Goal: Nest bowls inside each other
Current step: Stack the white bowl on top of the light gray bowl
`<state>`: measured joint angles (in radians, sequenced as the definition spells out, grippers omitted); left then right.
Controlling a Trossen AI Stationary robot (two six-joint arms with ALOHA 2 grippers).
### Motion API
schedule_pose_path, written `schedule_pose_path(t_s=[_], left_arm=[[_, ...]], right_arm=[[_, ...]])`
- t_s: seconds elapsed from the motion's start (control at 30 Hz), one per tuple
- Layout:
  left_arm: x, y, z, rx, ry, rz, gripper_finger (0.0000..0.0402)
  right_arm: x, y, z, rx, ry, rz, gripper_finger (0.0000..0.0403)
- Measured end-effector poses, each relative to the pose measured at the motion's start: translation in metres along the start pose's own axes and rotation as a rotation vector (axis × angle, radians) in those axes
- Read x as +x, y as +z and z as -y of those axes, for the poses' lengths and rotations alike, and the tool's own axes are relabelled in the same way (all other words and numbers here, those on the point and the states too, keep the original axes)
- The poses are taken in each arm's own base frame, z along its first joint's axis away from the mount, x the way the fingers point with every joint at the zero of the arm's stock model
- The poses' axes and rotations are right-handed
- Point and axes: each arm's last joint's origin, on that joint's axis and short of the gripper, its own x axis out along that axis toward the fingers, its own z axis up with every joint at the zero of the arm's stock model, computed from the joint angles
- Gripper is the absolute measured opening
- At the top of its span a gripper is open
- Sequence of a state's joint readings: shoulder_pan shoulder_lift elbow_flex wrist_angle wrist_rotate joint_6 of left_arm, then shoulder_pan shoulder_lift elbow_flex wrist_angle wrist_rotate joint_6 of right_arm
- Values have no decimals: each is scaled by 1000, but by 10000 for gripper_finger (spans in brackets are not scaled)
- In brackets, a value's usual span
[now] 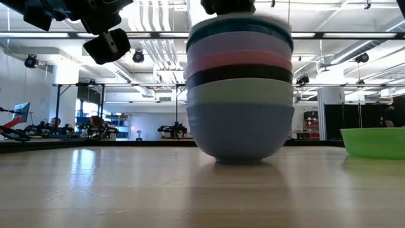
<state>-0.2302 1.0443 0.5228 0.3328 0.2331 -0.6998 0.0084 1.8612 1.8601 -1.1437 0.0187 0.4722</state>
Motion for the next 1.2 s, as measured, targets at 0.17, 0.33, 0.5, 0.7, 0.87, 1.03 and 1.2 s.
schedule_pose_path(t_s=[0.17,0.33,0.5,0.7,0.87,1.03,1.2], left_arm=[[0,0,0,0,-1,-1,81],[0,0,0,0,-1,-1,81],[0,0,0,0,-1,-2,81],[0,0,0,0,0,-1,81],[0,0,0,-1,1,-1,81],[0,0,0,-1,3,0,81],[0,0,0,-1,3,0,81]], right_arm=[[2,-4,-4,19,20,-19,9],[-17,-7,-24,-21,73,38,9],[-16,-29,-52,-98,109,-31,9],[-11,-57,-78,-163,98,-75,9],[-1,-64,-78,-142,76,-109,9],[0,-64,-79,-139,92,-100,9],[2,-64,-81,-140,129,-130,9]])
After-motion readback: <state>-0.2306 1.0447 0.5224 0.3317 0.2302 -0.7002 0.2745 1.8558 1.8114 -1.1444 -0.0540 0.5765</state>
